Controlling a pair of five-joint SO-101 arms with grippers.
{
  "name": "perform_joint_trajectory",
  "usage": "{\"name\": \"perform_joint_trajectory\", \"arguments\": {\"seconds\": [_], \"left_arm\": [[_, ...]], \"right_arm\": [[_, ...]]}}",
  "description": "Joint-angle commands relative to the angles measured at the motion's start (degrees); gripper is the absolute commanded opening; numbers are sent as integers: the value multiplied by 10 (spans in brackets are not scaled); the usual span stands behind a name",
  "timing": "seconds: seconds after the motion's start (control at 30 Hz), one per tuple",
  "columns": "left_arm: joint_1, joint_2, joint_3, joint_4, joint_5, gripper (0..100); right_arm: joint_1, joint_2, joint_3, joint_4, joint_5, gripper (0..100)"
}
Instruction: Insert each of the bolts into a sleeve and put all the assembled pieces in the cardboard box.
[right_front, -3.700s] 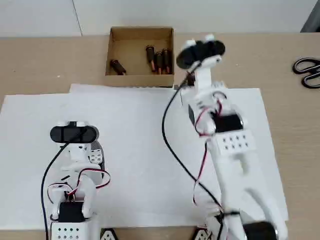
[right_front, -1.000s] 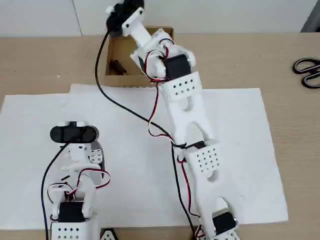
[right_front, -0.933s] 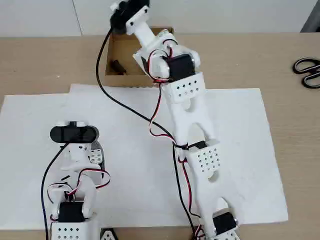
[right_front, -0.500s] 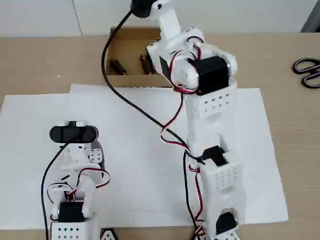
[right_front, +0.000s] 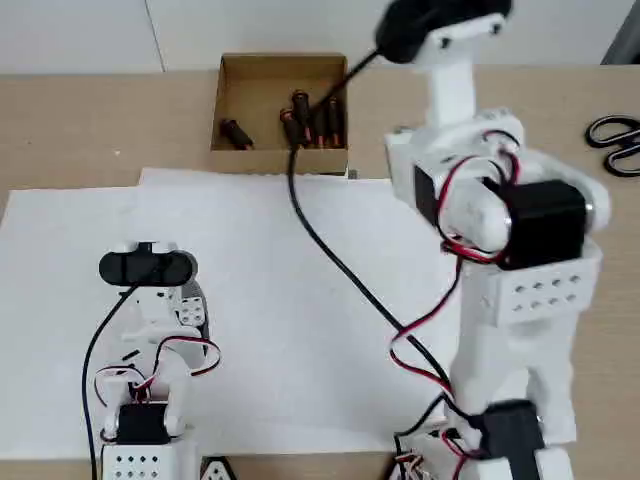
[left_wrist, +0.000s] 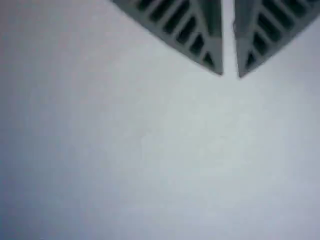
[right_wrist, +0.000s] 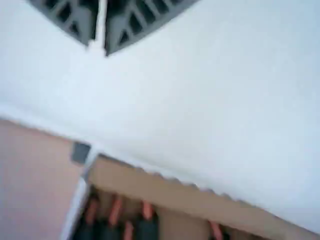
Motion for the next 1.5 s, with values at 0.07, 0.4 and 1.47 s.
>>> {"name": "perform_joint_trajectory", "arguments": {"seconds": [0.07, 0.4, 1.47], "left_arm": [[-4, -5, -2, -12, 1, 6], [-4, -5, -2, -12, 1, 6], [-4, -5, -2, -12, 1, 6]], "right_arm": [[48, -86, 139, -7, -47, 2], [102, -226, 477, -176, -79, 2], [102, -607, 1202, -616, -76, 2]]}}
